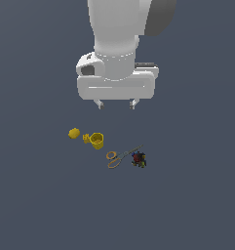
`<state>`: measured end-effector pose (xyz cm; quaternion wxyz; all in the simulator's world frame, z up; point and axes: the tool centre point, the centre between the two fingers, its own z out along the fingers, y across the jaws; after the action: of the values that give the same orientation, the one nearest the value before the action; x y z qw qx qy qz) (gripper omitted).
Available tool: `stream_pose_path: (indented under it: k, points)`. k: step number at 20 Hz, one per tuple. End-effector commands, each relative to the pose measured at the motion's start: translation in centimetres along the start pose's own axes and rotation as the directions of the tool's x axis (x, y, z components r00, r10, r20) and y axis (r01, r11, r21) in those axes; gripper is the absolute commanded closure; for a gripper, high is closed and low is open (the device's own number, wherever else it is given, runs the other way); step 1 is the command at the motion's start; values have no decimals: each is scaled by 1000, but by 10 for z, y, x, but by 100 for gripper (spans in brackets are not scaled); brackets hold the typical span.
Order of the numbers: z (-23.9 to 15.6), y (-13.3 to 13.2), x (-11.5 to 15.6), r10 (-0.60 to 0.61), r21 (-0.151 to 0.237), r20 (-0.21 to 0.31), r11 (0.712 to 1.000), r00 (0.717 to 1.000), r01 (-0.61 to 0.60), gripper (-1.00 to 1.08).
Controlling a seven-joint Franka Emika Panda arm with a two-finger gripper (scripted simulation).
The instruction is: Pick up a designated object from a clutter of objects.
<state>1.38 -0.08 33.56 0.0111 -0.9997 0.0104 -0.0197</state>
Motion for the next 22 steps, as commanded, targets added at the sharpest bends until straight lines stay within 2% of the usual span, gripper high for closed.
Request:
stream_pose_path:
  k: [1, 11, 22]
  points:
    - [0, 0, 0, 0, 0, 0, 1000, 1000, 0, -92]
    - [-17, -3, 4, -5, 10, -30, 1000, 1000, 5, -92]
    - [-5, -5, 7, 53, 13, -25, 999, 998, -53, -92]
